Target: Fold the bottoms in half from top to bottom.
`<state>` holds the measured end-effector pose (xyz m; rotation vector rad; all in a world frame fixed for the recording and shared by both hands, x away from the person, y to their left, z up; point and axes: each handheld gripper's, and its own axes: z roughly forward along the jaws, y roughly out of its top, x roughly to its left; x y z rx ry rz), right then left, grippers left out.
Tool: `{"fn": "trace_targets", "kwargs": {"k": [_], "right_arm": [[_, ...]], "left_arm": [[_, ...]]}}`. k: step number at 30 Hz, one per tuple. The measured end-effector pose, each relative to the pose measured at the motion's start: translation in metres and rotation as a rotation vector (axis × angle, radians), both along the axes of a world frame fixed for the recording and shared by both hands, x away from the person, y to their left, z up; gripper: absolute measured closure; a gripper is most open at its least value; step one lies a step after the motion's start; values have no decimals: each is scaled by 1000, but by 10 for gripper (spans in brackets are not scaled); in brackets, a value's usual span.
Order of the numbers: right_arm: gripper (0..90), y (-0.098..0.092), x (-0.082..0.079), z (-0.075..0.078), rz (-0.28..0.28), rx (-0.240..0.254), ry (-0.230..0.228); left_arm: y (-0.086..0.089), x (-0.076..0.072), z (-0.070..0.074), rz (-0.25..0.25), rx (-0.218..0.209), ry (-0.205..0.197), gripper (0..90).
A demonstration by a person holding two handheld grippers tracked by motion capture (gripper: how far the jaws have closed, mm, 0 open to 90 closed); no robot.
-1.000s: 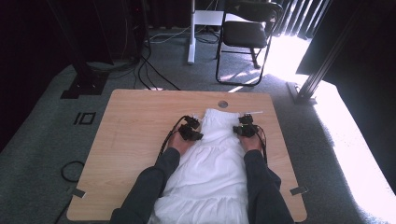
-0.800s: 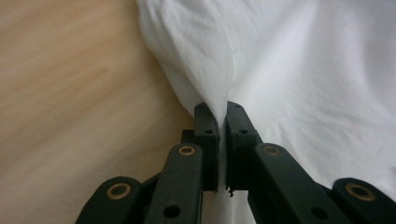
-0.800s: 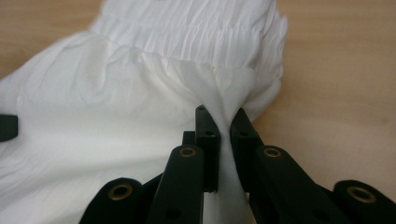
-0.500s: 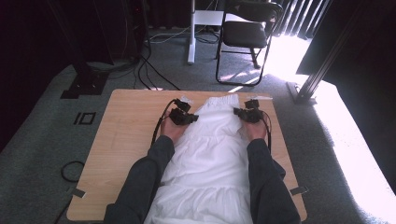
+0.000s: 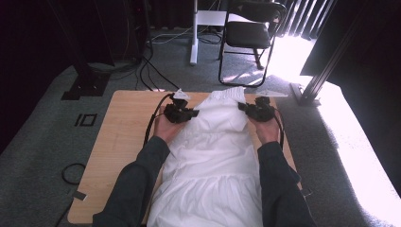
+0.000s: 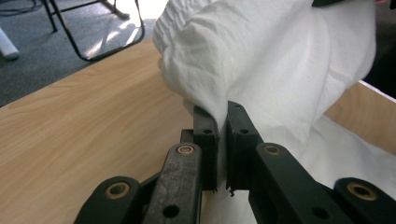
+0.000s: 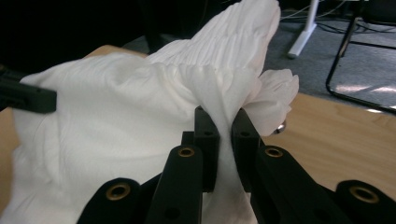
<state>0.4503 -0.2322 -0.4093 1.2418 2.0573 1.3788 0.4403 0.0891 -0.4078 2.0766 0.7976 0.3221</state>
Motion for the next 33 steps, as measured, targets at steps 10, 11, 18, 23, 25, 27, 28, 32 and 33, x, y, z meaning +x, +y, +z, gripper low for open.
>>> {"fn": "trace_targets", "kwargs": {"k": [10,11,18,23,25,27,28,32,33], "right_arm": [[841,-9,-91,-34,143,-24,29],[841,-9,-91,-34,143,-24,29],[832,-10,-131,-88,198,-62,150],[825,-3,-140,-122,212,-145,240],[823,1,-137,-131,202,-188,262],[826,7,-131,-135,190,-209,269],[826,9,-128,-134,188,-215,270],[826,20,-120,-132,181,-254,275],[827,24,-117,-131,183,-269,271]], "left_arm": [[5,-94,-35,-146,55,12,859],[5,-94,-35,-146,55,12,857],[0,-125,-97,-192,187,117,842],[-1,-127,-124,-178,222,181,837],[-1,-127,-129,-176,210,177,839],[2,-122,-130,-162,195,176,843],[2,-122,-130,-162,195,176,844],[13,-109,-131,-138,181,178,846],[16,-104,-131,-130,176,180,846]]}}
